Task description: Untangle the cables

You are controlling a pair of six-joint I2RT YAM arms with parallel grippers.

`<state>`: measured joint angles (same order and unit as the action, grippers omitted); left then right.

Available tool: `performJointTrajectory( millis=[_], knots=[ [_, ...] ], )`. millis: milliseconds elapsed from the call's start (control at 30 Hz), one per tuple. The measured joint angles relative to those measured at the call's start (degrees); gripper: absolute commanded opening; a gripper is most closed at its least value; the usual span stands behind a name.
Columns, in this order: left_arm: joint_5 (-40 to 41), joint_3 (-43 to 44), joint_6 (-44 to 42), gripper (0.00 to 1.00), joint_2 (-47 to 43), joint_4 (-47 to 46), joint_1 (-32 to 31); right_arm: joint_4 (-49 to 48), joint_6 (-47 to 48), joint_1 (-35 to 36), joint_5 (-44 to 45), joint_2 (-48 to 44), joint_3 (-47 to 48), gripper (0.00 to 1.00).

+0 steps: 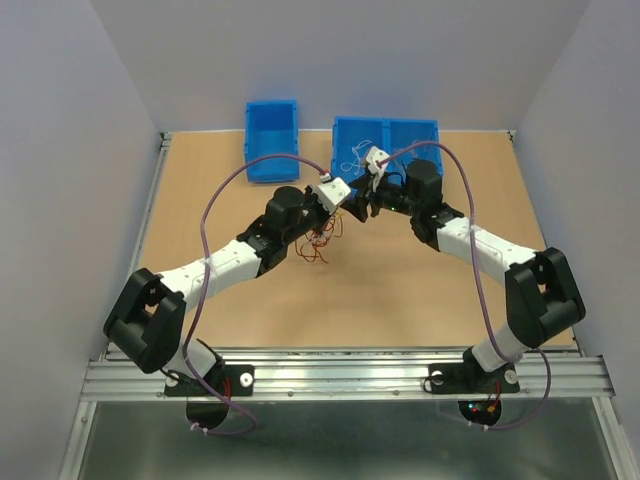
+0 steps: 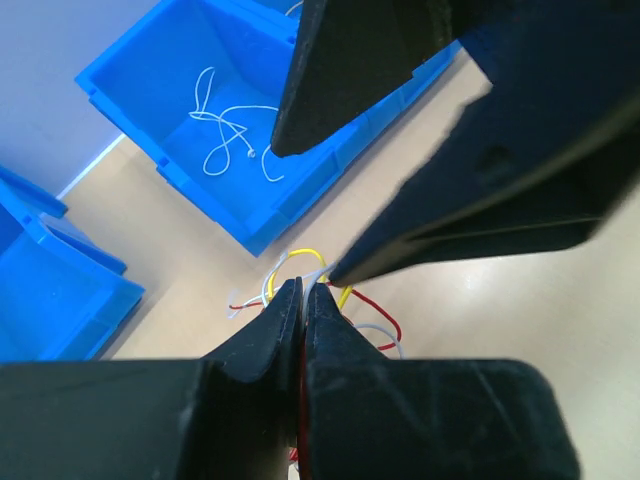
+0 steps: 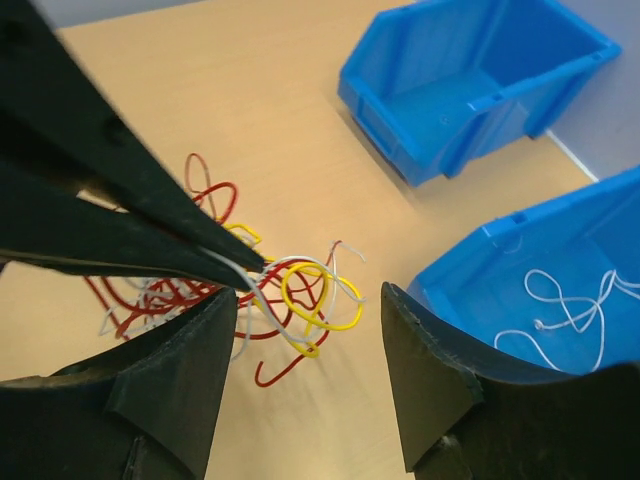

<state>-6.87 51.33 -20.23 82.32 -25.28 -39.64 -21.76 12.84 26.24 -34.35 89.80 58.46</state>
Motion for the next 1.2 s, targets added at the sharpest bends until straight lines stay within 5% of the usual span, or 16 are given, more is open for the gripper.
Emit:
performJointTrajectory(
  millis=[600,733,933,1200],
  knots=[
    [-2.54,-0.46,0.24,0.0,-3.37,0.96,0.0,4.72,7.15,-0.02,-8.7,-2.25,-1.18,0.56],
    [-3.45,-1.44,0.24,0.0,-4.48,0.59,0.0,5.14,7.67,-0.02,-9.64,-1.75,-1.18,0.38],
    [-4.76,-2.62,0.24,0.0,-4.63,0.28,0.0,5.16,8.33,-0.02,-12.72,-1.7,-1.18,0.3],
    [-6.38,-4.94,0.24,0.0,-7.78,-0.85,0.0,4.85,8.48,-0.02,-16.61,-1.53,-1.14,0.01]
  ],
)
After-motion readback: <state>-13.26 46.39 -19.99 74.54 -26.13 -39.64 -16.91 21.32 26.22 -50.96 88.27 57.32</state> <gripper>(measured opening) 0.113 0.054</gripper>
